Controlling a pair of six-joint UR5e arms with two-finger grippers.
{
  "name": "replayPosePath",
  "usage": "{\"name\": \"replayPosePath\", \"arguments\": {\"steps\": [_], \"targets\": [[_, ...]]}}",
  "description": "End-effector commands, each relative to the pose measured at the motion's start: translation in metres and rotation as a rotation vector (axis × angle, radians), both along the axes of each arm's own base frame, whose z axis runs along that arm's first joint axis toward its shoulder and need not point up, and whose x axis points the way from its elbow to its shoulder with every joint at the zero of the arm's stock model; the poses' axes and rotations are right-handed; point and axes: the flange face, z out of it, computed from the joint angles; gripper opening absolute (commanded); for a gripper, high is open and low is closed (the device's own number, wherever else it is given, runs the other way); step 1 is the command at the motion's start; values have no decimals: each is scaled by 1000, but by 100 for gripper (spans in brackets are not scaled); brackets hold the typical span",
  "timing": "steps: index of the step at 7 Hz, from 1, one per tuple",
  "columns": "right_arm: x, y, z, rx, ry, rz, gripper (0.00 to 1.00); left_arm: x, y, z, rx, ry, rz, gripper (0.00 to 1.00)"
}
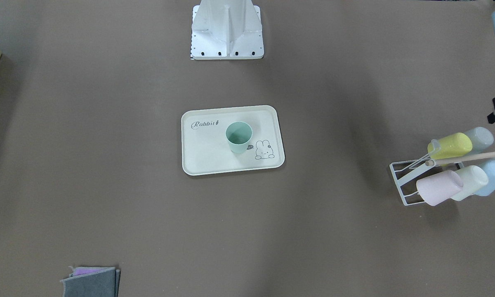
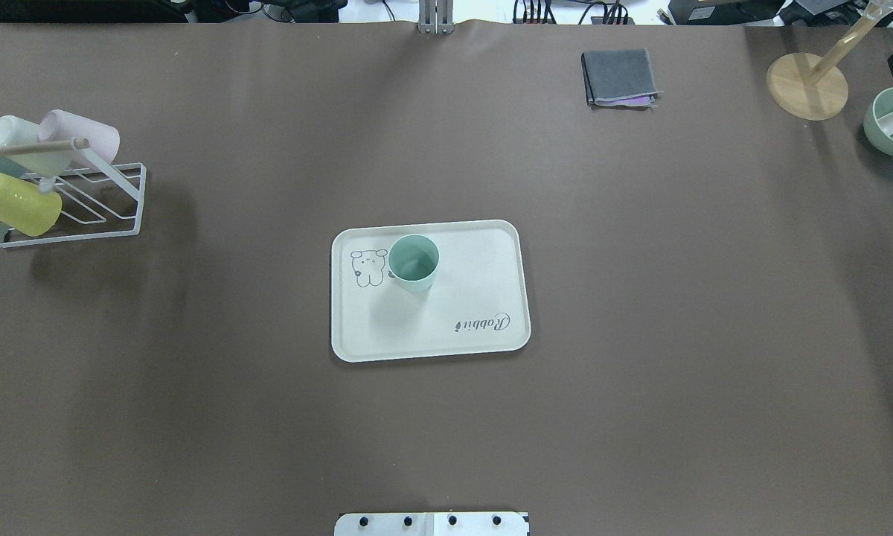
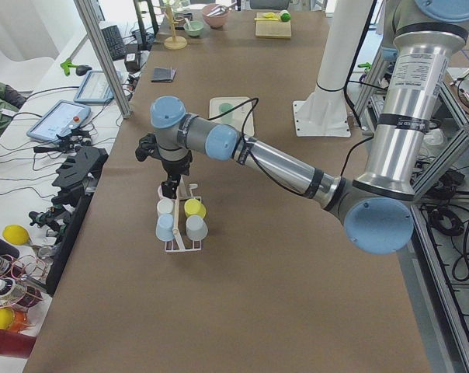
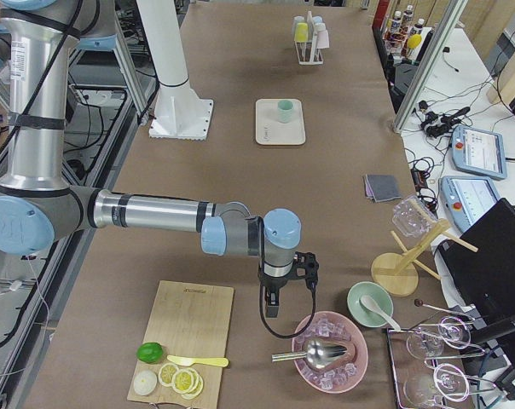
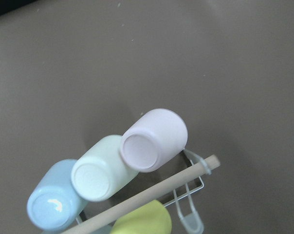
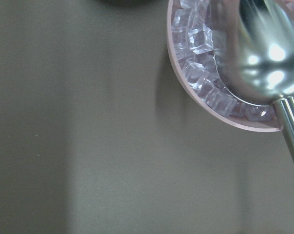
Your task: Pick up and place green cup on tray
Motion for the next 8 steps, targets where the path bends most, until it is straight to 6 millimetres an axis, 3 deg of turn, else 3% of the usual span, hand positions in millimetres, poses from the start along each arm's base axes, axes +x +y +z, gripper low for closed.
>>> {"name": "replayPosePath", "arguments": {"steps": [1, 2, 3, 4, 8], "targets": [[0, -2, -2, 19, 0, 0, 100, -56, 47, 82, -27, -6, 25, 99], [0, -2, -3, 22, 0, 0, 100, -71, 70, 114, -46, -11, 29, 99], [0, -1, -2, 19, 0, 0, 100, -72, 90, 141, -77, -17, 56, 99], [0, -1, -1, 17, -1, 0, 100, -81, 106, 153, -107, -14, 35, 99], [0, -1, 0, 14, -1, 0, 100, -80, 108, 166, -126, -13, 36, 99]]}}
